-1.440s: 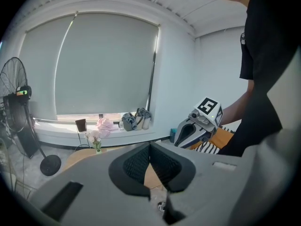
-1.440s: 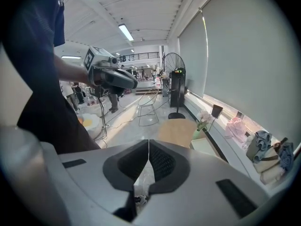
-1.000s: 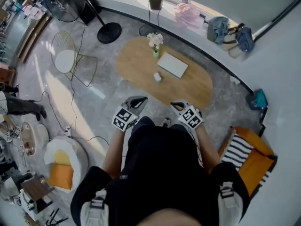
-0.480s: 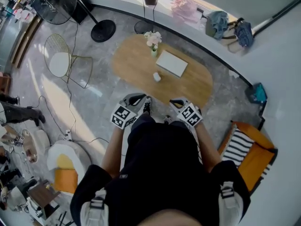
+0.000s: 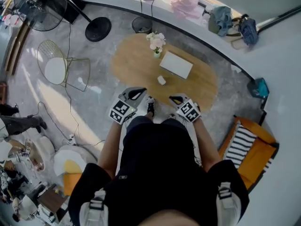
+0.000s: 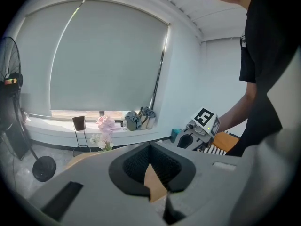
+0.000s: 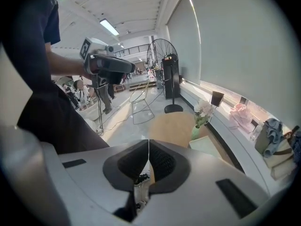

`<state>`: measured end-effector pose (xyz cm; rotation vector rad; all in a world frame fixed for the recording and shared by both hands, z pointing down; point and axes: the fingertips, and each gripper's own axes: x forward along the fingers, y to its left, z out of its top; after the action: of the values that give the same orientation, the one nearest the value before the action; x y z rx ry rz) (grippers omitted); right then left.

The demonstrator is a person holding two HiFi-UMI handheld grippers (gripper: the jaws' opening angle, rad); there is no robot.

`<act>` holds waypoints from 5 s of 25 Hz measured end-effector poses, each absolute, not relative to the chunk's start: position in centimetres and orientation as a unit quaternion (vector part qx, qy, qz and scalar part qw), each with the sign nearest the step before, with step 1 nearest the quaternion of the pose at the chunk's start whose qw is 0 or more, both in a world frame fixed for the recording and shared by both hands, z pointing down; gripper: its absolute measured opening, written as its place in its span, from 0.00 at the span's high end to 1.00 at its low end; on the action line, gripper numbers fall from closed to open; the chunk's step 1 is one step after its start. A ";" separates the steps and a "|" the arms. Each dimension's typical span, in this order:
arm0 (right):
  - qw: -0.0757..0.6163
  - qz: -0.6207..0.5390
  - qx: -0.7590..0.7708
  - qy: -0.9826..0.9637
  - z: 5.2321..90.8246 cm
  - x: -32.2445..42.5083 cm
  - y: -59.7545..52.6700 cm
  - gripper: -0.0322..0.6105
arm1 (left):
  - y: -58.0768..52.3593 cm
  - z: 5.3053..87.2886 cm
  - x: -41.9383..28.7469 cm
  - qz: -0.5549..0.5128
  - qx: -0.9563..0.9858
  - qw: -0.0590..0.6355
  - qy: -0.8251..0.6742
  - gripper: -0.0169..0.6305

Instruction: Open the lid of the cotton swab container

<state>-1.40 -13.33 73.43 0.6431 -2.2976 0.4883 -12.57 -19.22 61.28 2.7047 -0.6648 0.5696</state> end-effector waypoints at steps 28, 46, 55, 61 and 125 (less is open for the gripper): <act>0.410 0.340 0.316 -0.786 94.4 -2.5 -22.9 0.95 | -29.1 69.6 -13.7 0.241 0.942 0.188 -0.135 0.97; 0.475 0.344 0.335 -0.738 104.1 -2.3 -24.6 0.69 | -27.4 73.3 -13.7 0.256 0.934 0.221 -0.115 0.97; 0.500 0.337 0.335 -0.724 106.8 -2.2 -24.3 0.59 | -27.2 74.8 -13.5 0.260 0.933 0.223 -0.113 0.97; 0.505 0.340 0.330 -0.722 108.8 -2.6 -25.0 0.58 | -27.2 75.9 -13.3 0.273 0.931 0.219 -0.102 0.97; 0.365 0.216 0.194 -0.885 69.1 4.8 -6.3 0.62 | -7.7 62.8 -1.9 0.200 0.950 0.175 -0.164 0.97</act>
<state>4.76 -6.30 69.06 0.5000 -2.2757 0.5544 -1.86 -7.66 62.84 2.6923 -0.4637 0.5671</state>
